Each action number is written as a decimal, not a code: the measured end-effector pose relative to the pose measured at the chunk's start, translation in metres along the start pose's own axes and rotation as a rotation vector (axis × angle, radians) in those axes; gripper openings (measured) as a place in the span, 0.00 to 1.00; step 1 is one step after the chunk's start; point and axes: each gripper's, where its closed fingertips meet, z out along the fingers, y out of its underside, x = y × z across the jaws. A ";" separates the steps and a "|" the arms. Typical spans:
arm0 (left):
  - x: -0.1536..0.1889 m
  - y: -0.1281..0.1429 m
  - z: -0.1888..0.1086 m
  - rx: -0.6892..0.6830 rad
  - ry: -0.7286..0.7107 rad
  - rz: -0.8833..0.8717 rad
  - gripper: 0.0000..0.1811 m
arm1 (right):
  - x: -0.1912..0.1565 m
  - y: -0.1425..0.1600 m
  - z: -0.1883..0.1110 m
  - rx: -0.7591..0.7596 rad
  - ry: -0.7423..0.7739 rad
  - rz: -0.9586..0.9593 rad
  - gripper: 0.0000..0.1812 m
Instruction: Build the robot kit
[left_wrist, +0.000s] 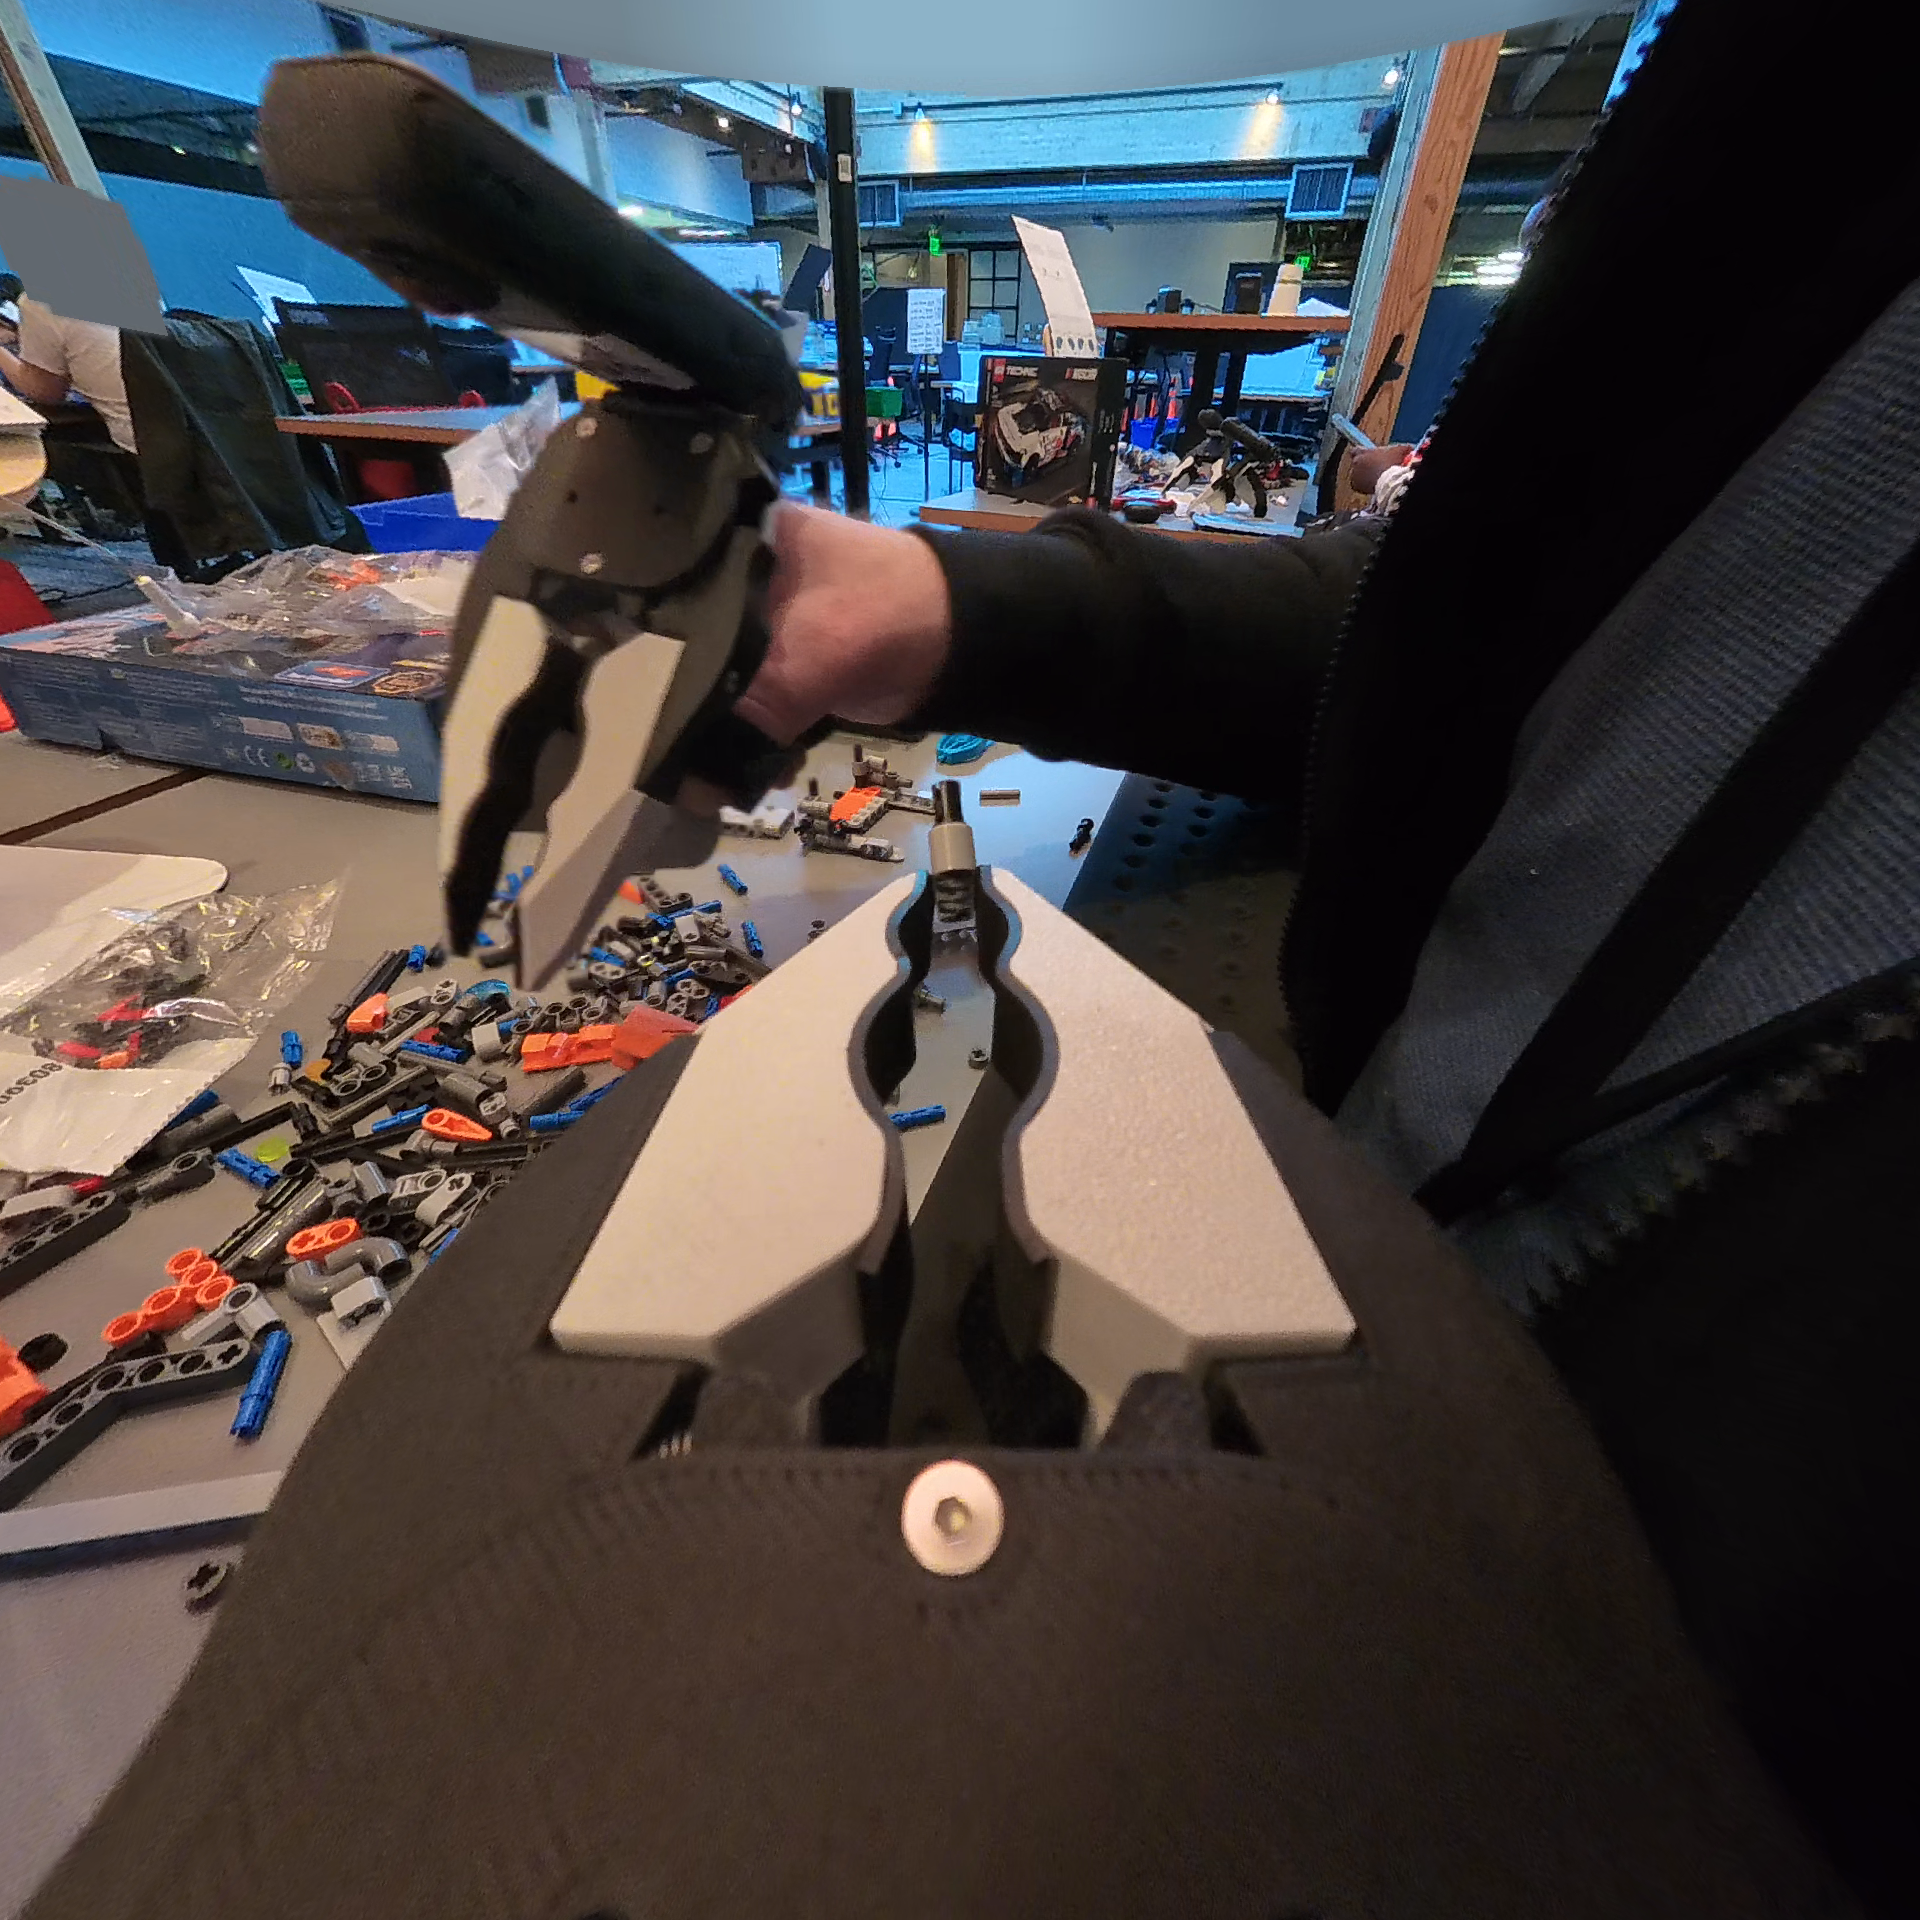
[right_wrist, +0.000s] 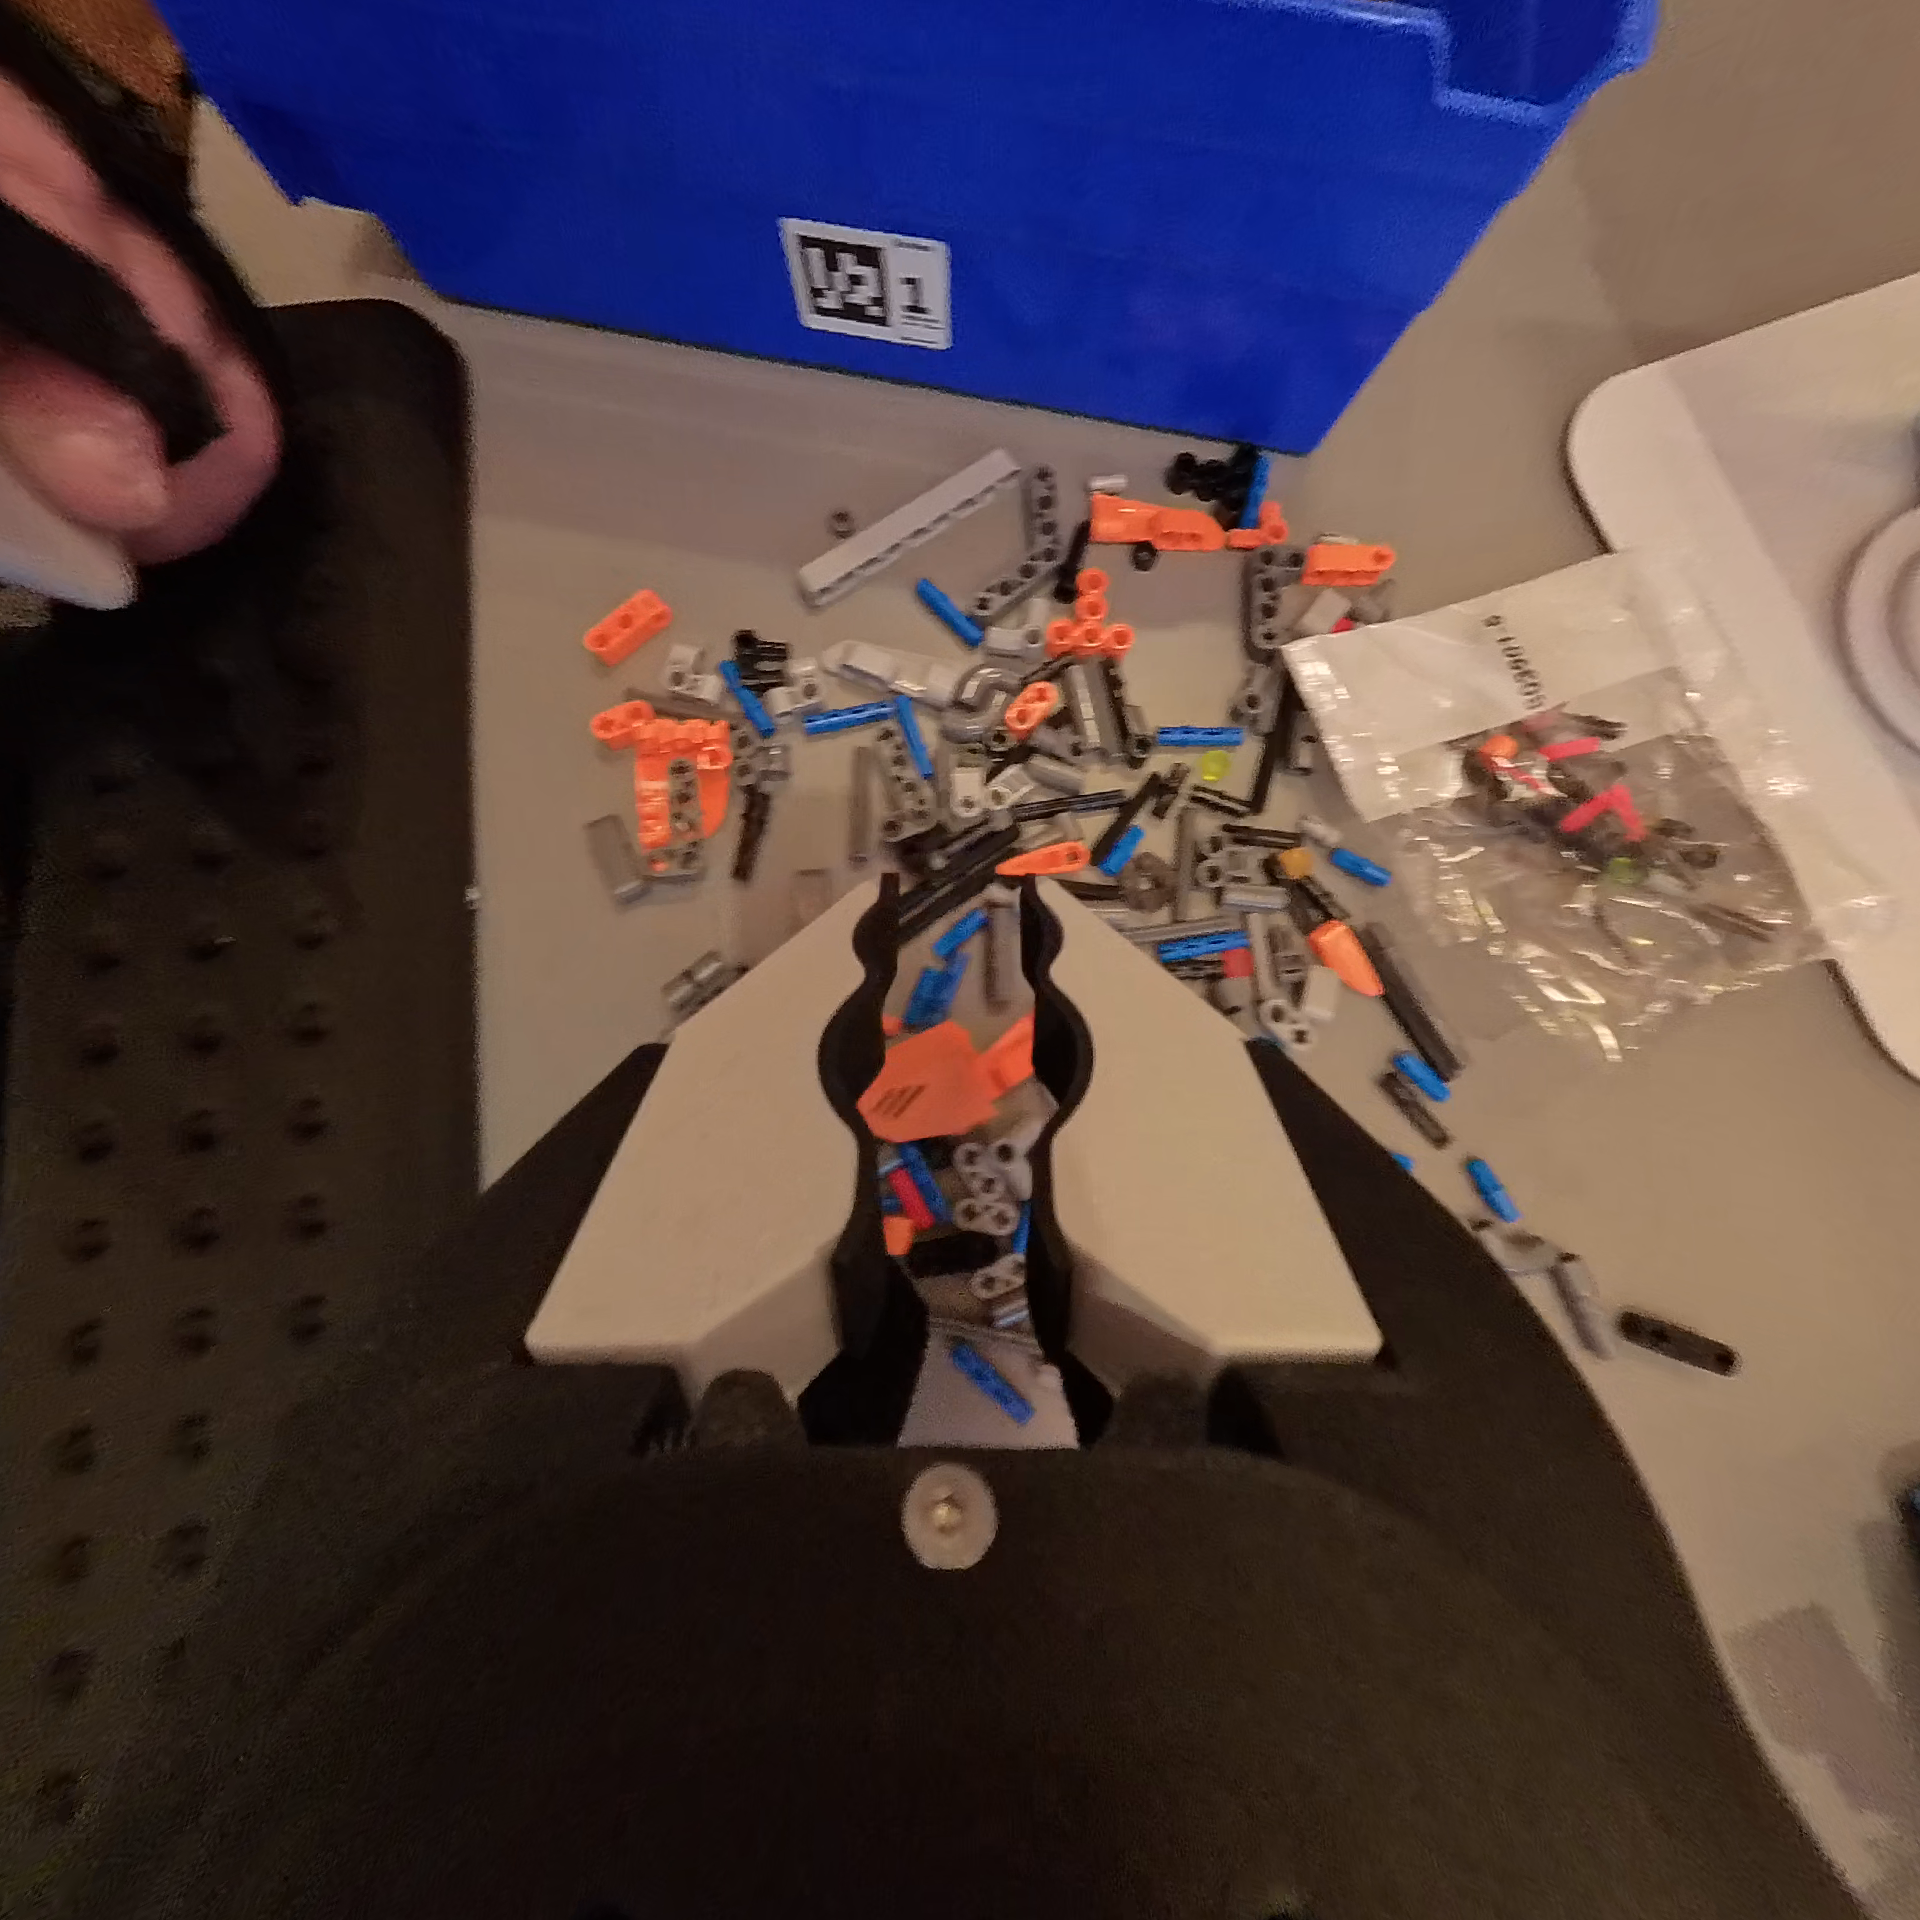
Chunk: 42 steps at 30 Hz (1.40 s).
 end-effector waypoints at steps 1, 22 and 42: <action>0.000 0.000 0.000 0.001 0.002 -0.002 0.03 | 0.009 -0.001 0.001 -0.010 0.024 -0.001 0.13; -0.002 -0.005 -0.005 0.046 0.037 -0.056 0.02 | 0.130 0.033 0.042 -0.307 0.229 -0.067 0.16; -0.005 -0.004 -0.003 0.038 0.045 -0.090 0.02 | 0.130 0.046 0.023 -0.290 0.174 -0.013 0.13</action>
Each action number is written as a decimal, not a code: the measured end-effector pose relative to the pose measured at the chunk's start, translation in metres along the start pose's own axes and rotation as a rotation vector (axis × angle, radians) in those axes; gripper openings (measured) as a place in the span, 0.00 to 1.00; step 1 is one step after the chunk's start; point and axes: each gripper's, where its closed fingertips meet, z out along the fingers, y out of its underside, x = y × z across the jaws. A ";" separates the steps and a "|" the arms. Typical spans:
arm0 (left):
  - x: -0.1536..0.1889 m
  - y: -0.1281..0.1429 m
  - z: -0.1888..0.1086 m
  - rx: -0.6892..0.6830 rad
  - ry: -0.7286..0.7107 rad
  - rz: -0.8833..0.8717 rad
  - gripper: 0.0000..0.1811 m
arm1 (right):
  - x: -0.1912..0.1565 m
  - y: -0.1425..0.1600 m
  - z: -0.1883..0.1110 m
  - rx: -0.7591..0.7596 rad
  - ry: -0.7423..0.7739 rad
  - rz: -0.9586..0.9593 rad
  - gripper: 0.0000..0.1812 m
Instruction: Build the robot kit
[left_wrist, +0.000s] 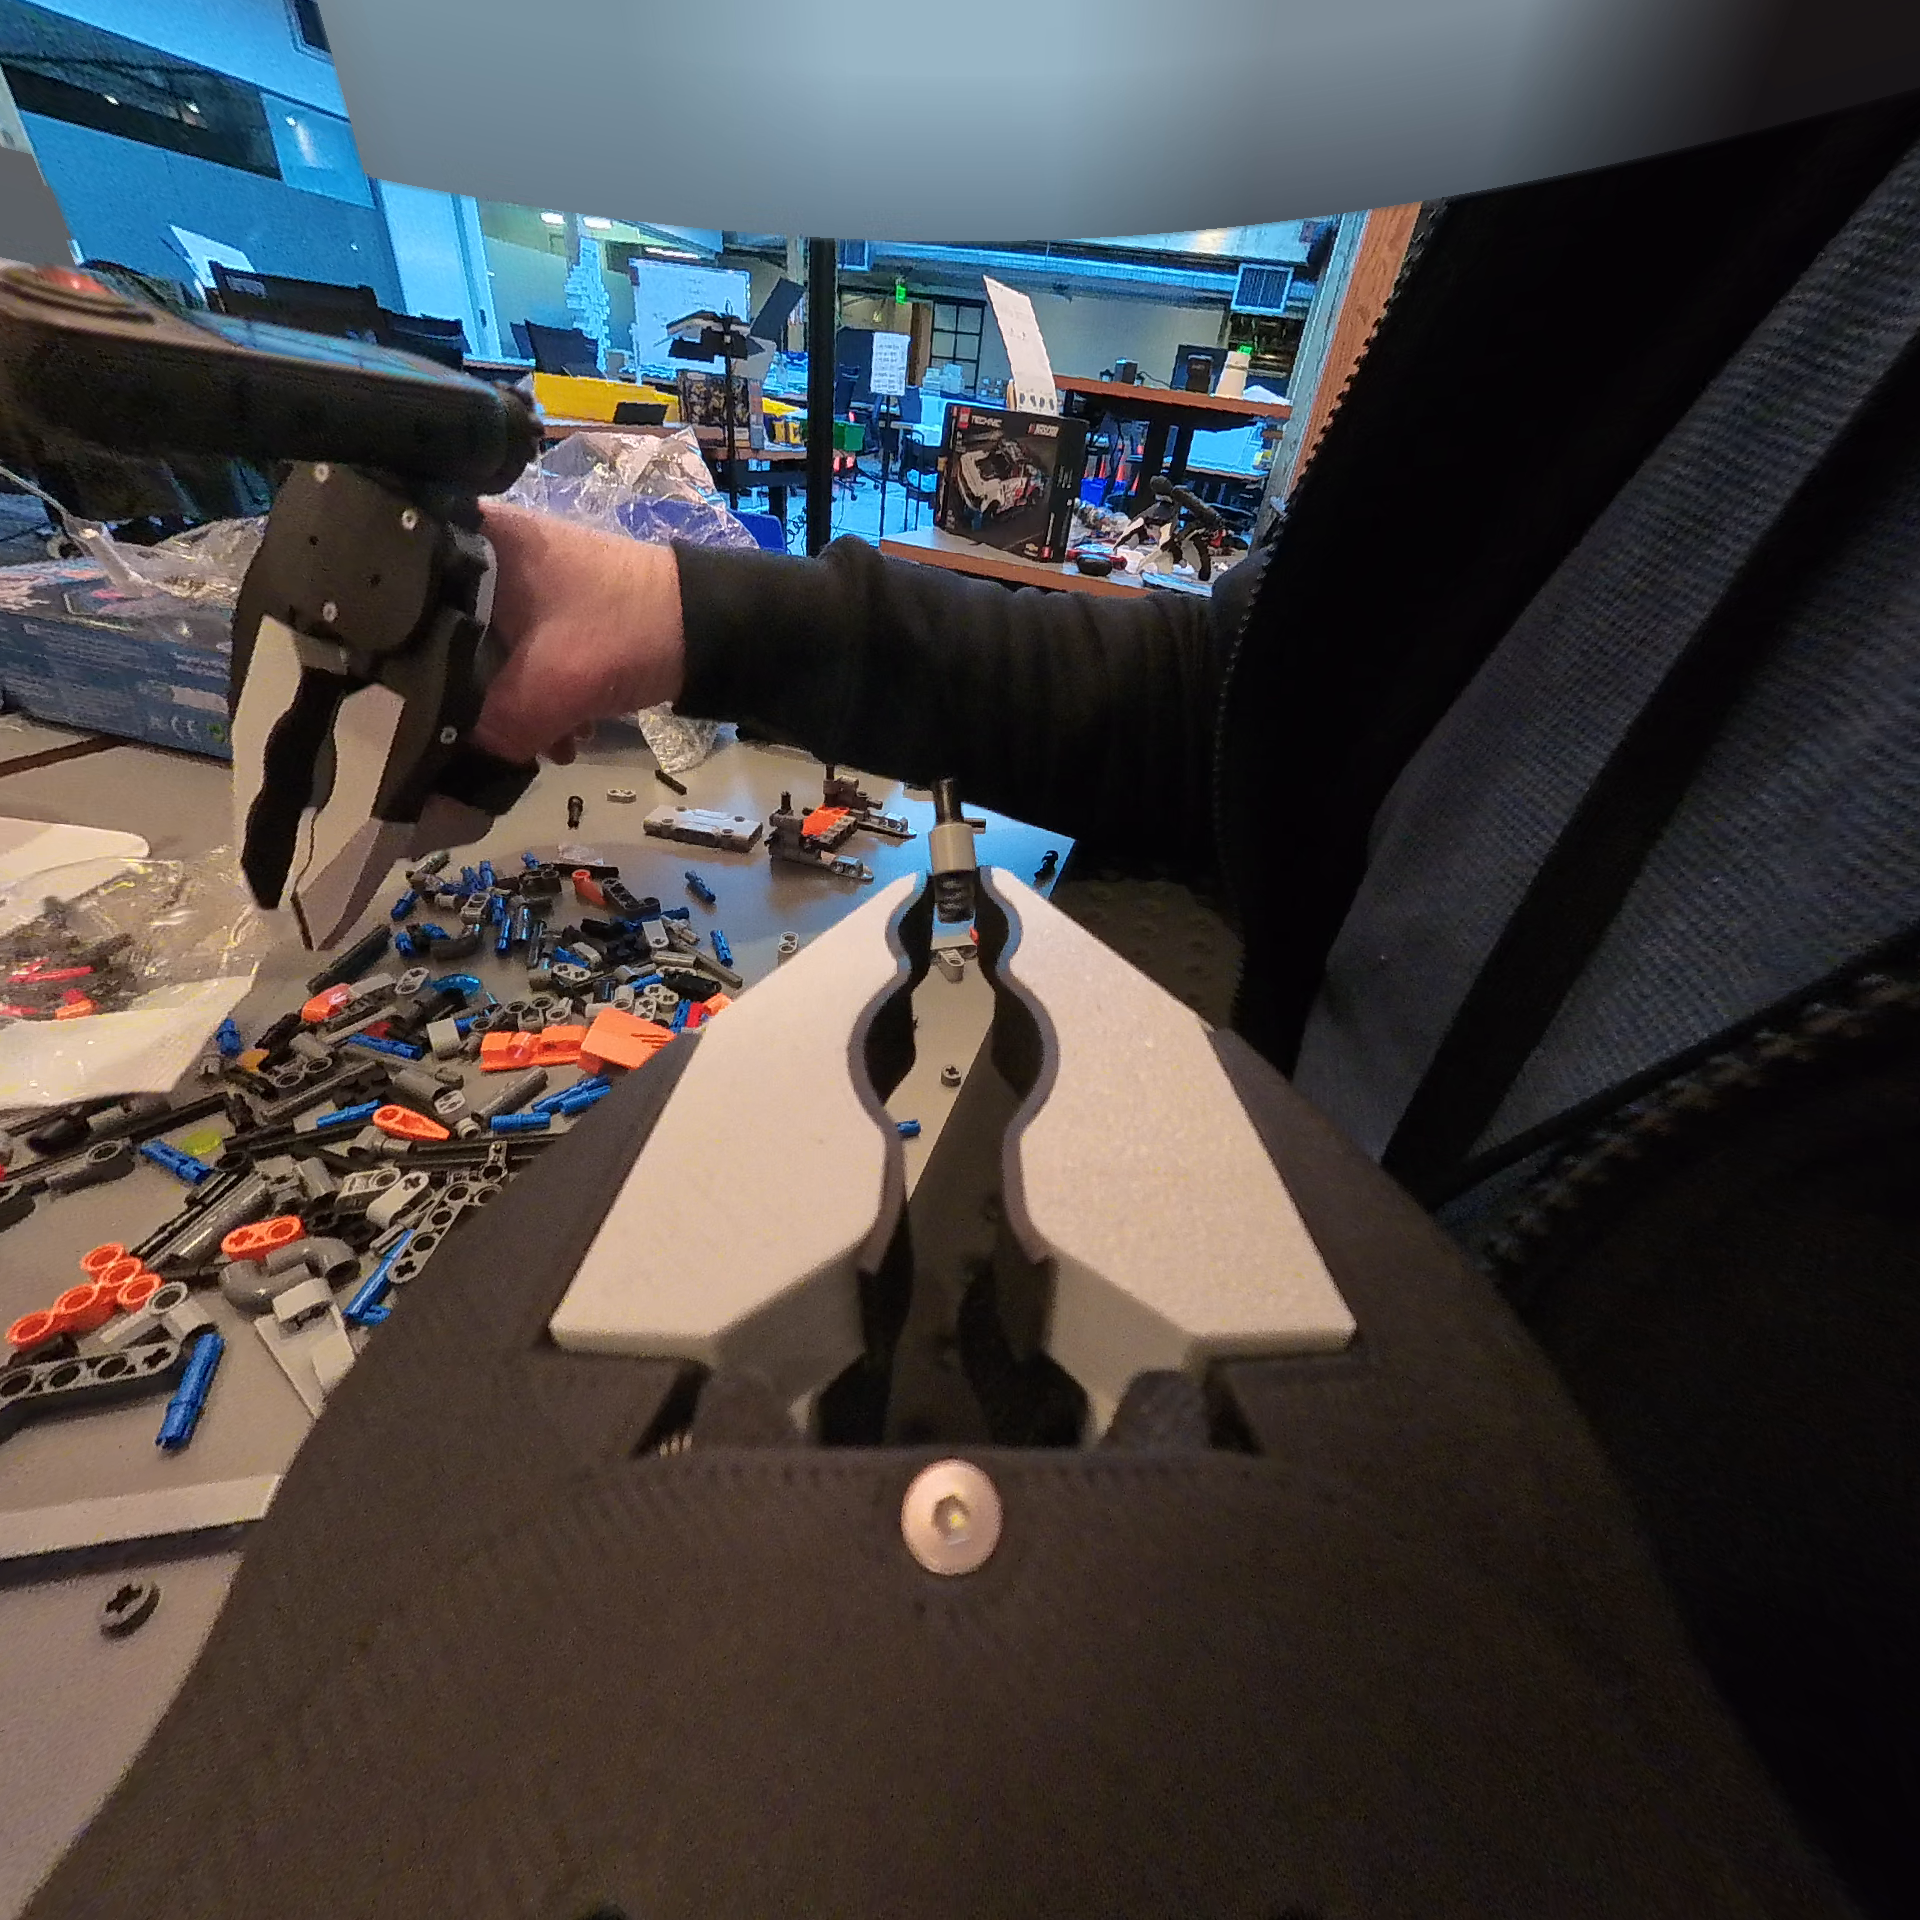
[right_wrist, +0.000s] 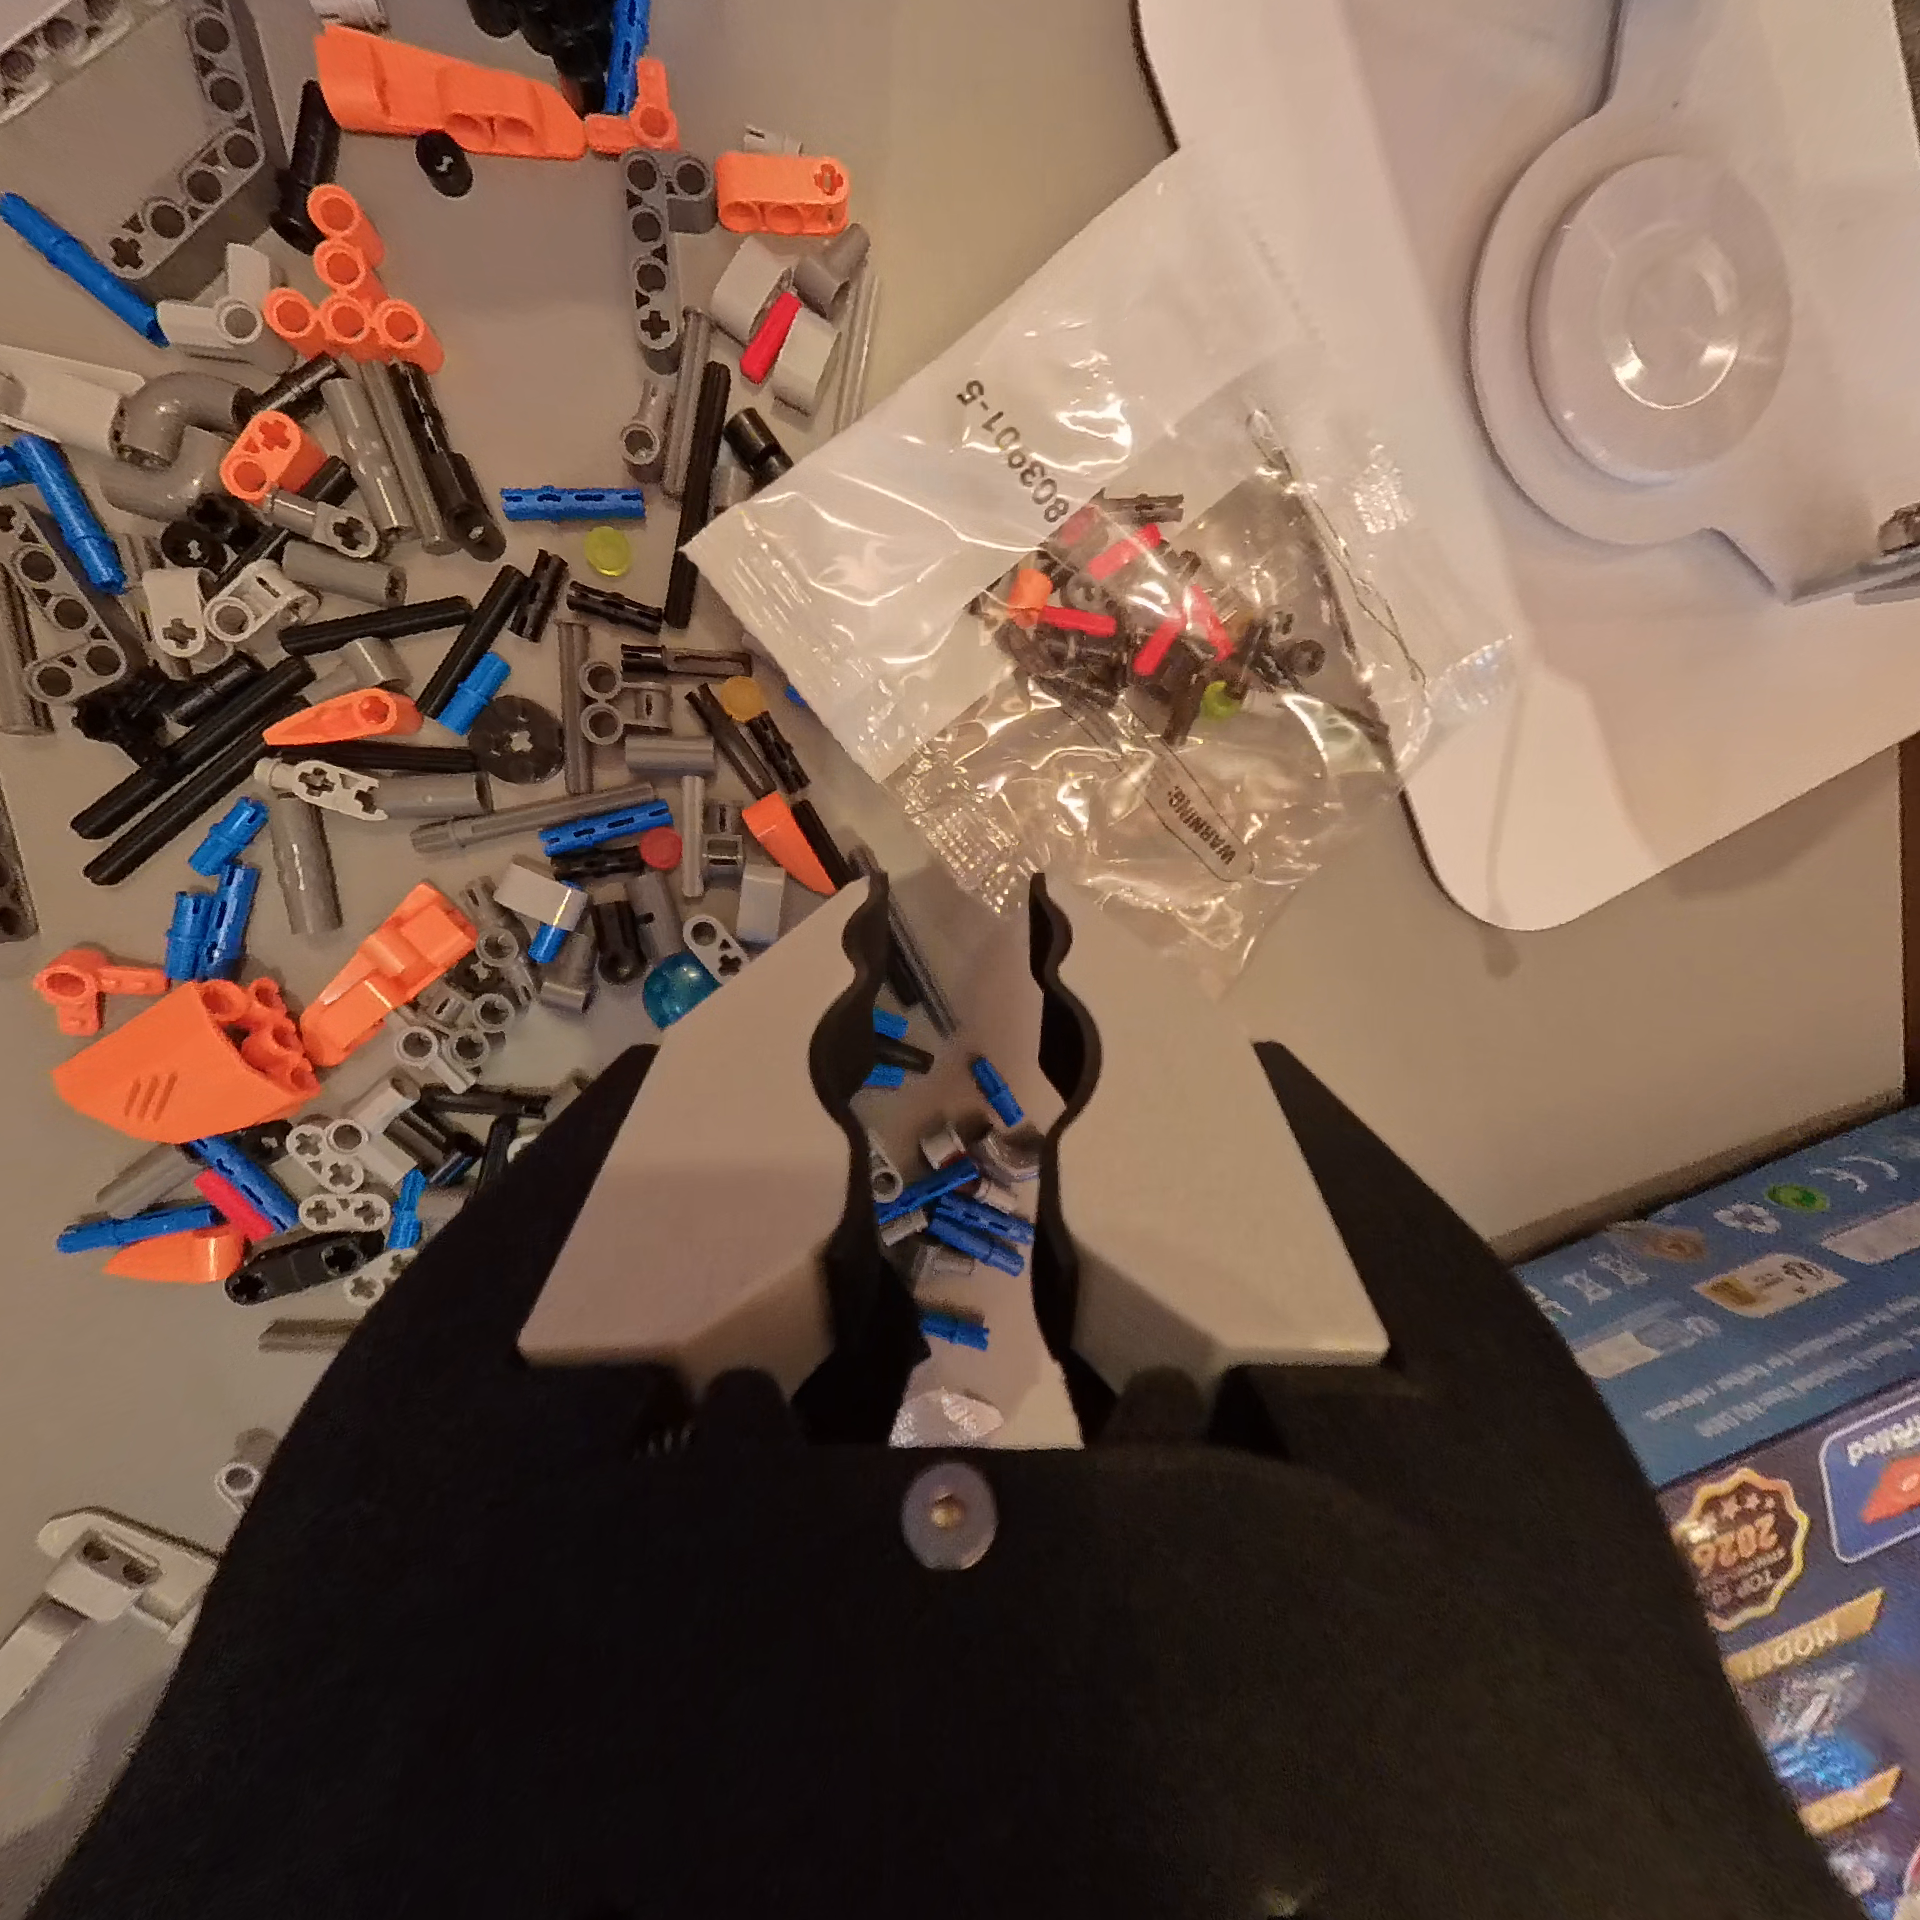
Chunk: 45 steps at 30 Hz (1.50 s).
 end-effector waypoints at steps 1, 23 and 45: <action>0.000 0.000 0.000 -0.002 0.001 -0.001 0.02 | 0.001 0.001 -0.001 0.003 -0.001 0.004 0.13; -0.001 0.001 0.001 -0.009 0.006 -0.013 0.02 | 0.007 -0.002 0.002 0.041 0.051 -0.050 0.19; 0.001 -0.002 -0.001 0.013 0.024 -0.011 0.02 | -0.019 -0.023 0.020 0.044 -0.094 0.014 0.00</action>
